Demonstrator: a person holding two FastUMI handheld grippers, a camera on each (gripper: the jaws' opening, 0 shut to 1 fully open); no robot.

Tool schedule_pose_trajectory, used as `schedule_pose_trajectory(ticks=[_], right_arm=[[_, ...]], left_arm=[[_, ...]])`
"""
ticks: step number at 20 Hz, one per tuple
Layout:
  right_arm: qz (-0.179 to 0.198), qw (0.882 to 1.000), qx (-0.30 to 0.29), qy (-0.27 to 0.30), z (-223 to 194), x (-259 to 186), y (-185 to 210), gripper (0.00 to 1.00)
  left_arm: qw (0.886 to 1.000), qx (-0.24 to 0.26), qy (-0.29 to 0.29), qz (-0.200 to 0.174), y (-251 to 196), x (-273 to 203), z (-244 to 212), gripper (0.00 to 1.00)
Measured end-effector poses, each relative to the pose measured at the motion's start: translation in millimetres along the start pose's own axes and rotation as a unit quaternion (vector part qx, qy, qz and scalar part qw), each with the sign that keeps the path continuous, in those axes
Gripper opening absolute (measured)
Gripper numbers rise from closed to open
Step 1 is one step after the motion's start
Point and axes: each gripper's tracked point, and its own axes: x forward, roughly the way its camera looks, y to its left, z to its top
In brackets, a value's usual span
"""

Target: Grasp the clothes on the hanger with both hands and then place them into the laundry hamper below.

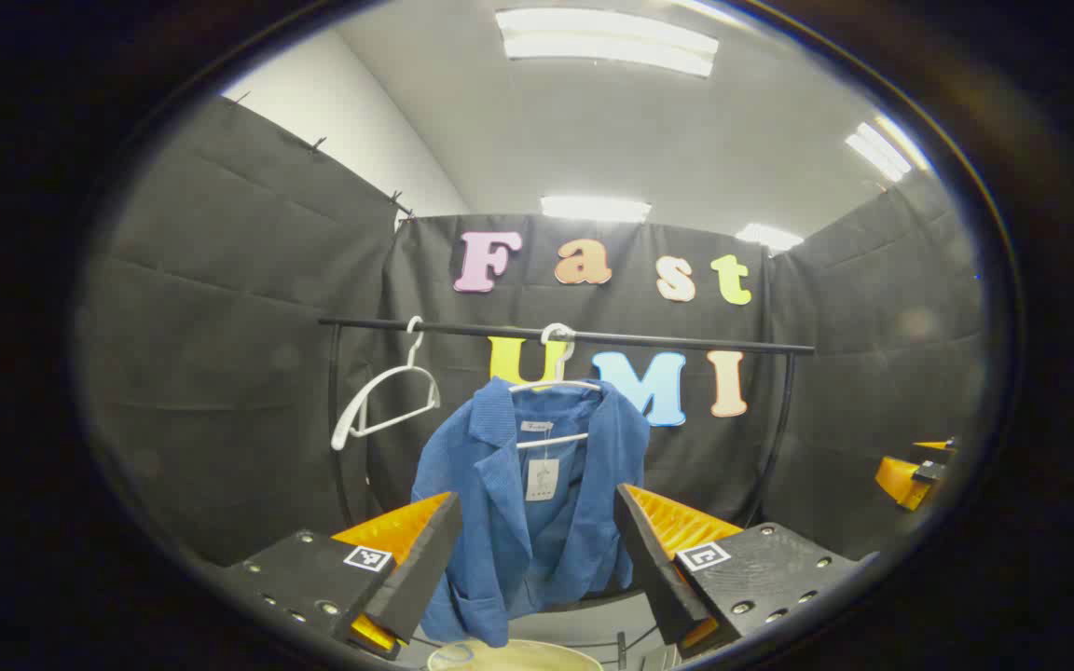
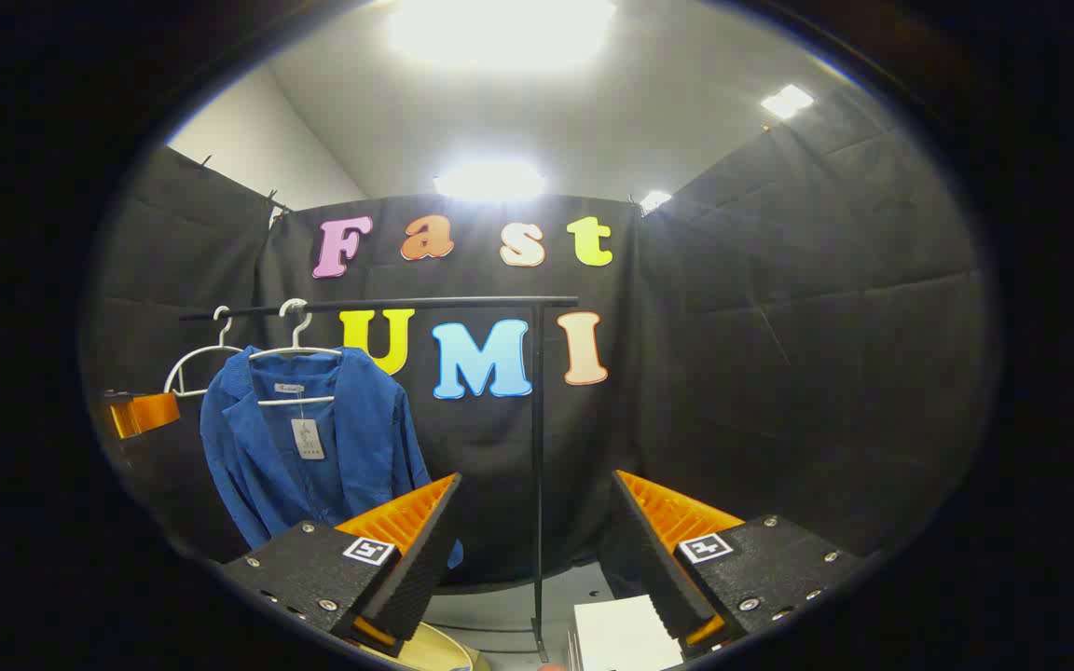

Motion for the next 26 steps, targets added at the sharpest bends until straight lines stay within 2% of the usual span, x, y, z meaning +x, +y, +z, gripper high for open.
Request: schedule_pose_trajectory(ticks=[4, 14, 22, 26], right_arm=[[0.005, 1.000, -0.007, 0.007, -6, -9, 4, 0.94], [0.004, 1.000, -0.009, 0.008, -3, -21, 27, 0.95], [0.026, 0.999, -0.020, 0.007, 7, -15, 88, 0.94], [0.062, 0.998, -0.020, 0.023, 10, 4, 125, 0.95]], left_arm=[[1.000, -0.003, 0.009, 0.019, 14, -15, -8, 0.92], [0.999, -0.020, 0.019, 0.021, 42, -22, -15, 0.93], [0.999, -0.016, 0.037, 0.013, 92, -31, -19, 0.94], [0.999, -0.028, 0.046, 0.009, 103, -24, -25, 0.93]])
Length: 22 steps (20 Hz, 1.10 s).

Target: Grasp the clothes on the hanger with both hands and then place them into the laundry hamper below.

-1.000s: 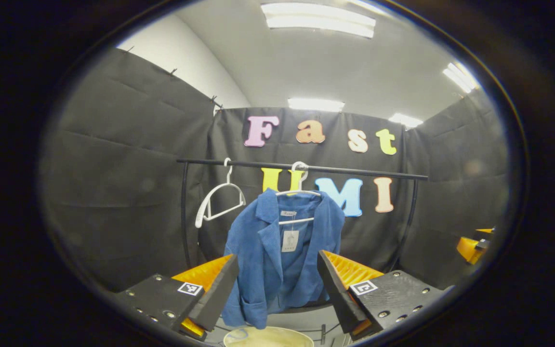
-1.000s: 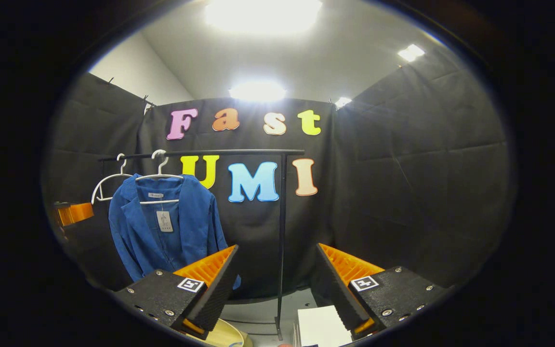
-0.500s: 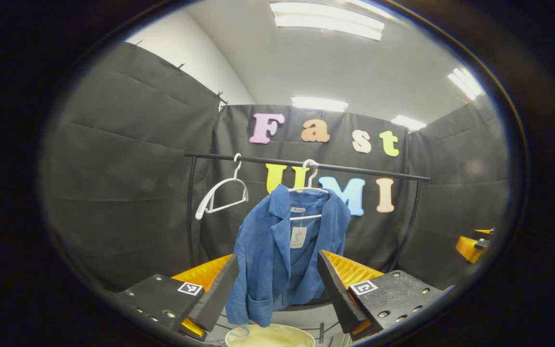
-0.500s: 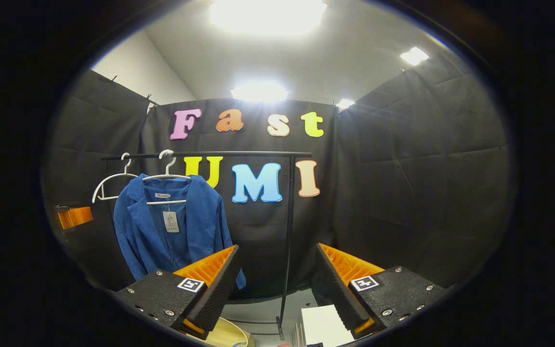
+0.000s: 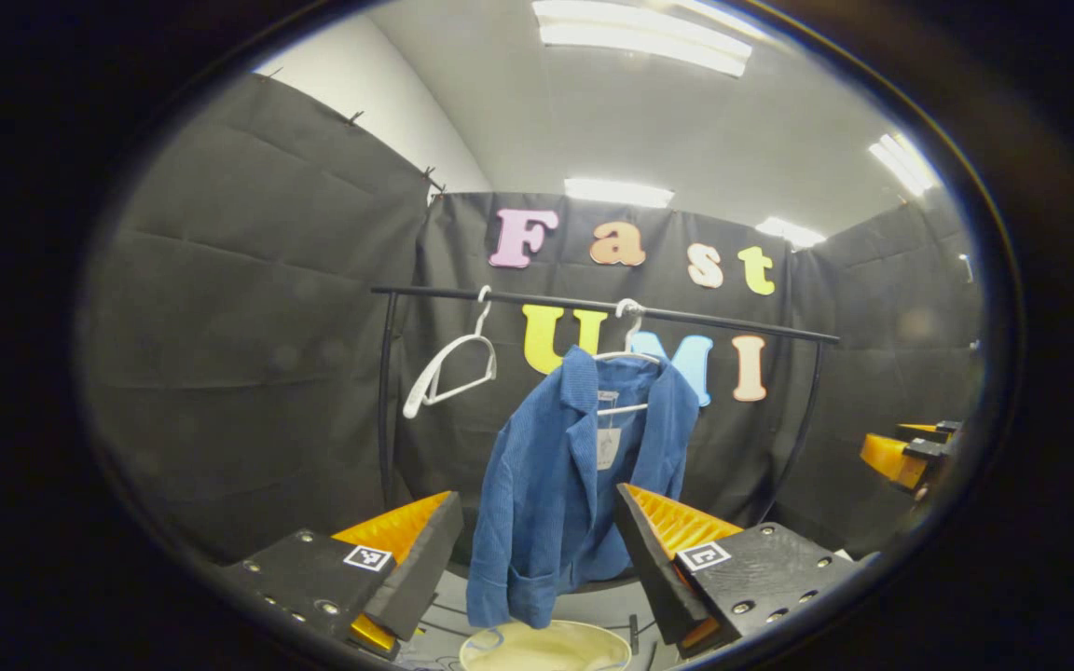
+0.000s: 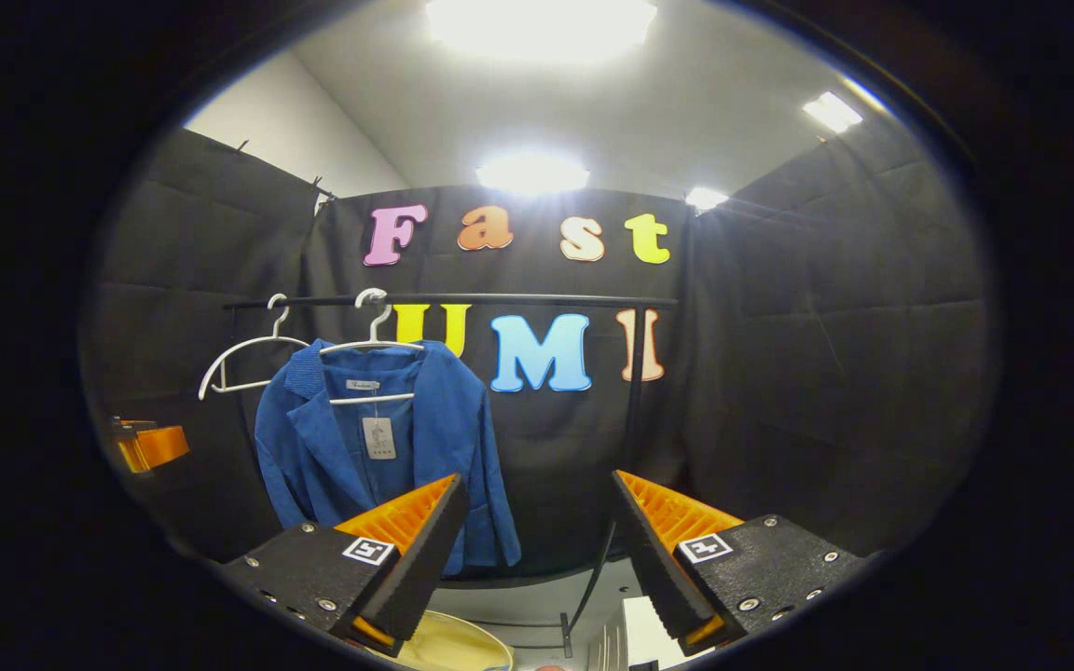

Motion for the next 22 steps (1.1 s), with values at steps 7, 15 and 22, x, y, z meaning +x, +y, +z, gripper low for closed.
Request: schedule_pose_trajectory(ticks=[7, 15, 22], right_arm=[[0.051, 0.999, -0.016, 0.005, 7, 52, 40, 0.95], [0.125, 0.992, 0.012, 0.018, 7, 145, 86, 0.95], [0.179, 0.983, 0.020, 0.043, -27, 223, 118, 0.95]], left_arm=[[0.998, -0.014, 0.061, 0.015, -7, 24, -11, 0.94], [0.999, -0.027, 0.028, 0.033, -42, 86, 18, 0.92], [0.997, -0.040, 0.038, 0.061, -67, 161, 0, 0.93]])
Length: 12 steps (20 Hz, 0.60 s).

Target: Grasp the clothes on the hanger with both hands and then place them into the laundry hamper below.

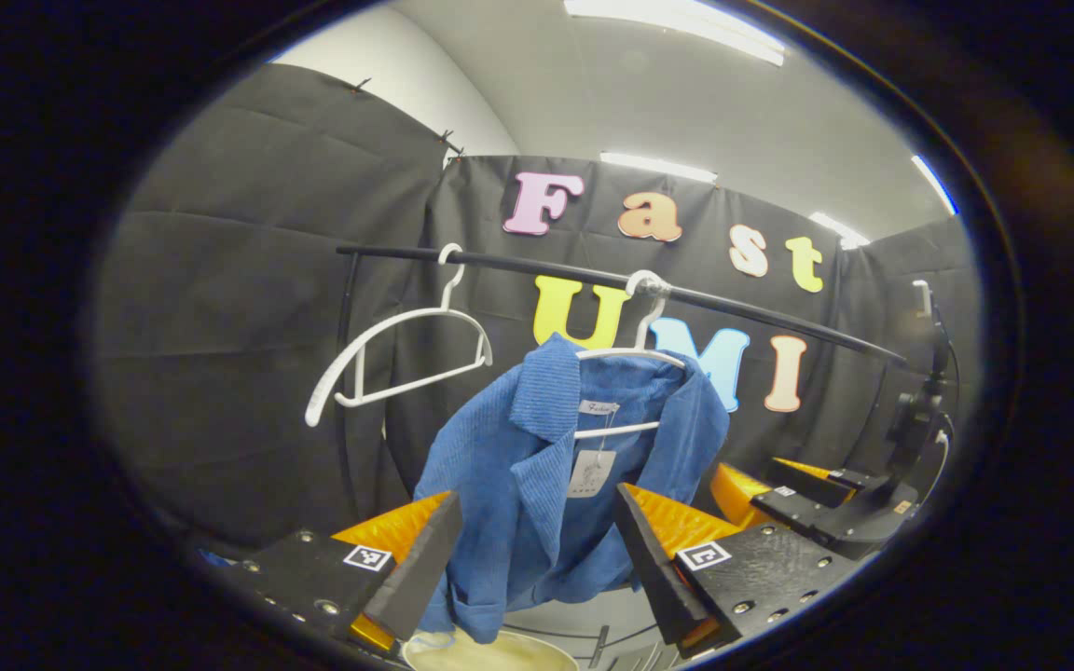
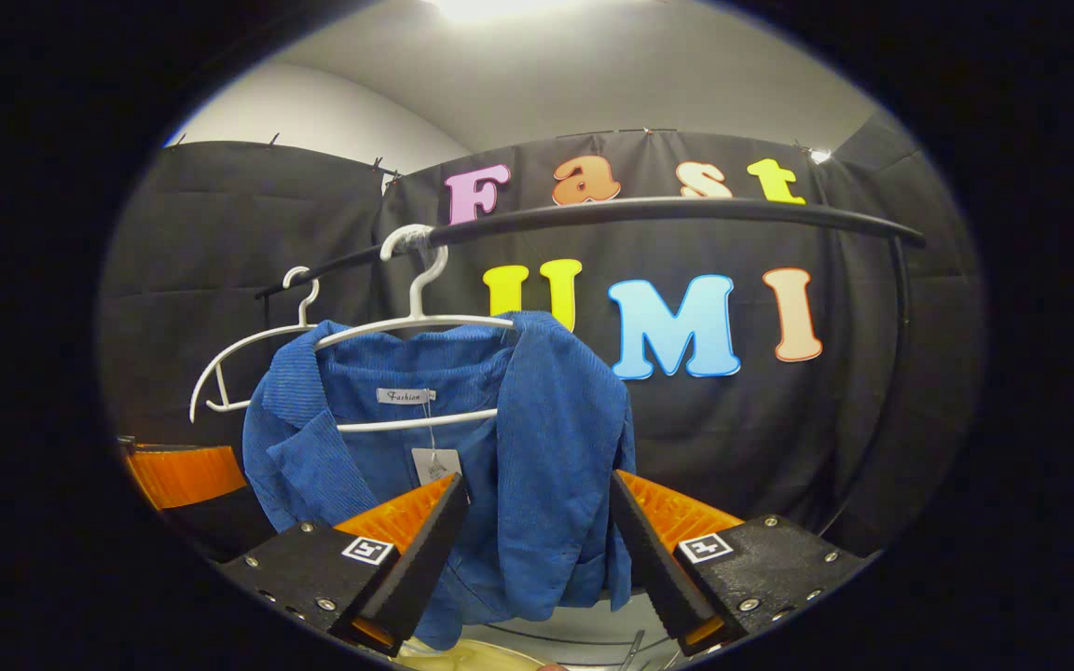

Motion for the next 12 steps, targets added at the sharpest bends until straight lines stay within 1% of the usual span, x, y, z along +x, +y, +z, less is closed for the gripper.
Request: schedule_pose_trajectory(ticks=[3, 4, 6, 7, 9, 11, 12], right_arm=[[0.011, 1.000, -0.019, -0.012, -6, 31, -3, 0.95], [0.017, 1.000, -0.021, -0.012, -8, 40, -1, 0.95], [0.030, 0.999, -0.010, -0.007, -13, 56, 1, 0.95], [0.034, 0.999, -0.004, -0.005, -14, 64, 2, 0.95], [0.043, 0.999, 0.001, -0.006, -13, 78, 2, 0.95], [0.054, 0.999, -0.004, -0.007, -12, 87, 4, 0.95], [0.057, 0.998, -0.009, -0.011, -10, 90, 4, 0.95]], left_arm=[[0.999, 0.011, 0.003, 0.033, -4, 35, -5, 0.92], [0.999, 0.016, 0.012, 0.046, -4, 45, -9, 0.94], [0.997, 0.019, 0.021, 0.070, -2, 64, -14, 0.94], [0.997, 0.017, 0.021, 0.078, -2, 71, -14, 0.93], [0.996, 0.015, 0.024, 0.089, -3, 84, -17, 0.94], [0.995, 0.010, 0.026, 0.094, -6, 95, -20, 0.93], [0.995, 0.008, 0.029, 0.098, -7, 100, -22, 0.94]])
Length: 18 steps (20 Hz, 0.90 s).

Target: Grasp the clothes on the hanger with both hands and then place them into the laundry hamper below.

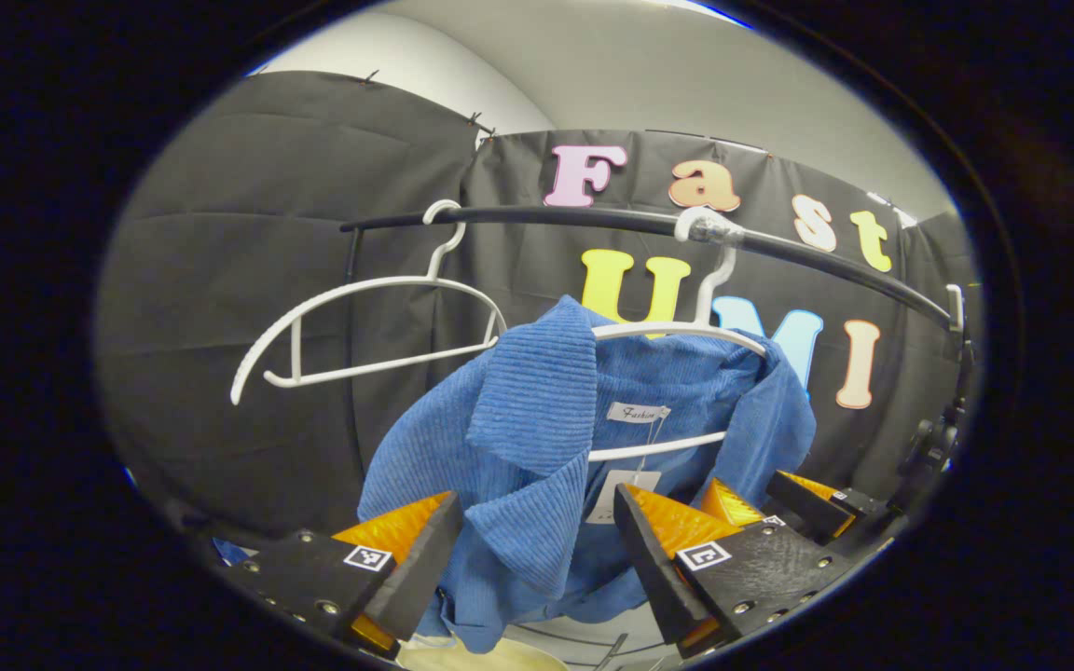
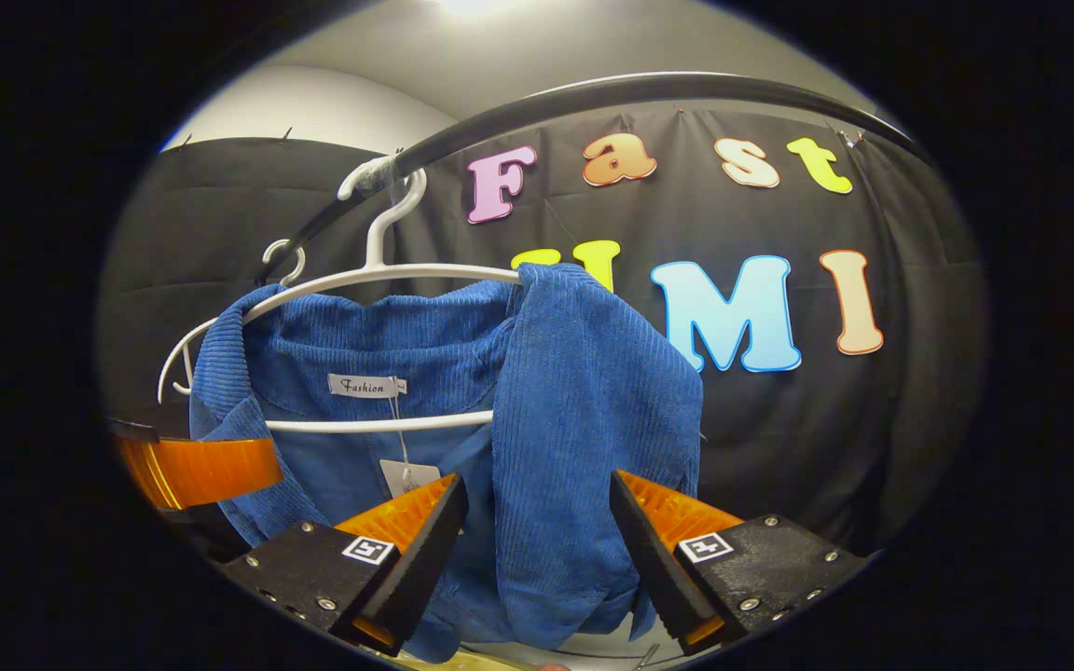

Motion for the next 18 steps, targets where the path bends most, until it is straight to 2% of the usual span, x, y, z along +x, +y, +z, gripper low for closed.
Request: schedule_pose_trajectory(ticks=[4, 10, 14, 15, 16, 17, 18], right_arm=[[0.003, 1.000, 0.005, -0.002, -2, 13, -2, 0.95], [0.003, 1.000, 0.009, 0.017, -12, 26, -14, 0.95], [0.000, 1.000, 0.003, 0.017, -14, 34, -18, 0.90], [-0.002, 1.000, 0.001, 0.016, -14, 37, -21, 0.87], [-0.001, 1.000, -0.001, 0.015, -14, 38, -23, 0.76], [0.000, 1.000, -0.002, 0.015, -14, 40, -23, 0.72], [0.000, 1.000, -0.003, 0.016, -15, 40, -26, 0.60]], left_arm=[[0.999, -0.007, 0.010, 0.046, 10, 16, -8, 0.92], [0.998, -0.034, 0.000, 0.049, 14, 28, -7, 0.94], [0.999, -0.033, -0.006, 0.039, 14, 27, -7, 0.90], [0.998, -0.033, -0.008, 0.052, 21, 26, -8, 0.79], [0.998, -0.040, -0.010, 0.047, 21, 28, -7, 0.67], [0.998, -0.046, -0.014, 0.043, 21, 25, -6, 0.56], [0.998, -0.048, -0.020, 0.047, 25, 23, -5, 0.44]])
